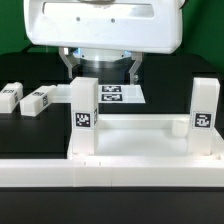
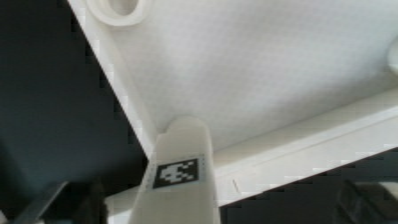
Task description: Assemble desk
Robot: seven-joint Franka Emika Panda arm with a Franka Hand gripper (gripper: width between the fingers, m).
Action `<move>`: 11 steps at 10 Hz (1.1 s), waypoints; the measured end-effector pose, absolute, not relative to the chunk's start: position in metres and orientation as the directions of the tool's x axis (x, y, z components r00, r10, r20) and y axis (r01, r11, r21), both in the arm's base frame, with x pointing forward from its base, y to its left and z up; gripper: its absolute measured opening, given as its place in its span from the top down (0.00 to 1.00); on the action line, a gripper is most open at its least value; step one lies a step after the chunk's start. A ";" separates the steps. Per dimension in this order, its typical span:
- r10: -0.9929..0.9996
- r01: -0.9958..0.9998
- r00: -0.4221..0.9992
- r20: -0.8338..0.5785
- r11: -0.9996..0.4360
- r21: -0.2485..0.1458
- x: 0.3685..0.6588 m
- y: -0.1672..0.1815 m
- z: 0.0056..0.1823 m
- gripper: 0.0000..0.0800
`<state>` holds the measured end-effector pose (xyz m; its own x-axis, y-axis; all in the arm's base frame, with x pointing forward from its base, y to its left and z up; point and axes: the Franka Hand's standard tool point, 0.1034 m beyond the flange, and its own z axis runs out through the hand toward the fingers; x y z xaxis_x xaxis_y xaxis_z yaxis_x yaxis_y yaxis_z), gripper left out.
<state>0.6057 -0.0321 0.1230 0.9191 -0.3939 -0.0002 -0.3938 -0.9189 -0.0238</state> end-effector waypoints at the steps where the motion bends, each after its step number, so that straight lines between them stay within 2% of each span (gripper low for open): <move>1: -0.394 -0.394 0.919 -0.001 -0.919 -0.023 0.605 -0.032 0.122 0.19; 3: -0.530 -0.531 0.847 -0.023 -0.847 -0.017 0.591 -0.018 0.113 0.19; 4: -0.521 -0.521 0.853 -0.031 -0.853 -0.012 0.586 -0.011 0.109 0.19; 11: -0.516 -0.517 0.856 -0.032 -0.856 -0.013 0.587 -0.012 0.108 0.19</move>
Offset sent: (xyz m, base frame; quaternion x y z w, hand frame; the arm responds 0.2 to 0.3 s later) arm -0.0275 0.0164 -0.0154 -0.0383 0.0092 0.0548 0.9977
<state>0.5866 -0.0120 0.1078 0.8560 -0.5159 -0.0323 -0.5165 -0.8562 -0.0135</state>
